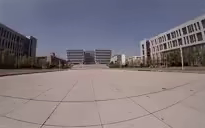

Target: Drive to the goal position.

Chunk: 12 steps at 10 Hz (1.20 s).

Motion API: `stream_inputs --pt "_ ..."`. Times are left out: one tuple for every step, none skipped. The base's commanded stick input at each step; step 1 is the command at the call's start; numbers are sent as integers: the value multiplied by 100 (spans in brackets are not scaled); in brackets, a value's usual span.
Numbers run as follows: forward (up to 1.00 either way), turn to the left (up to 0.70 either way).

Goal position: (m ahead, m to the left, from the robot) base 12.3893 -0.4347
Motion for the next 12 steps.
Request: stream_inputs --pt "4 0" --pt "4 0" --pt "4 0" --pt "4 0" --pt "4 0" --pt "4 0" --pt "4 0" --pt "4 0" --pt "4 0" --pt "4 0" --pt "4 0" --pt "4 0"
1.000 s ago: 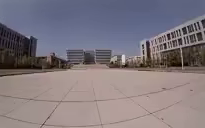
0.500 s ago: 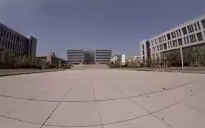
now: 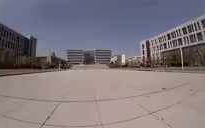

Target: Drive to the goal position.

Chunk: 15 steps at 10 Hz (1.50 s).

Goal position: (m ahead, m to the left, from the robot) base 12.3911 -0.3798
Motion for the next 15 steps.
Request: stream_inputs --pt "4 0" --pt "4 0" --pt "4 0" --pt "4 0" --pt "4 0" --pt "4 0" --pt "4 0" --pt "4 0" --pt "4 0" --pt "4 0" --pt "4 0" --pt "4 0" --pt "4 0" --pt "4 0" --pt "4 0"
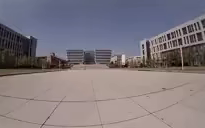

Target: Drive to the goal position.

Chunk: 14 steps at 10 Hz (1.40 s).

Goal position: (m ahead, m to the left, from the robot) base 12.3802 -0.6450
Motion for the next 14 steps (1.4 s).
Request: stream_inputs --pt "4 0" --pt "4 0" --pt "4 0" --pt "4 0" --pt "4 0" --pt "4 0" --pt "4 0" --pt "4 0" --pt "4 0" --pt "4 0" --pt "4 0" --pt "4 0" --pt "4 0" --pt "4 0"
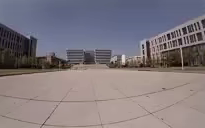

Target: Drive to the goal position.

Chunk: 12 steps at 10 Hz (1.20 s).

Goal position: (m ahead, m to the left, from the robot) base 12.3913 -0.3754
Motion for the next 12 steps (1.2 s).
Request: stream_inputs --pt "4 0" --pt "4 0" --pt "4 0" --pt "4 0" --pt "4 0" --pt "4 0" --pt "4 0" --pt "4 0" --pt "4 0" --pt "4 0" --pt "4 0" --pt "4 0"
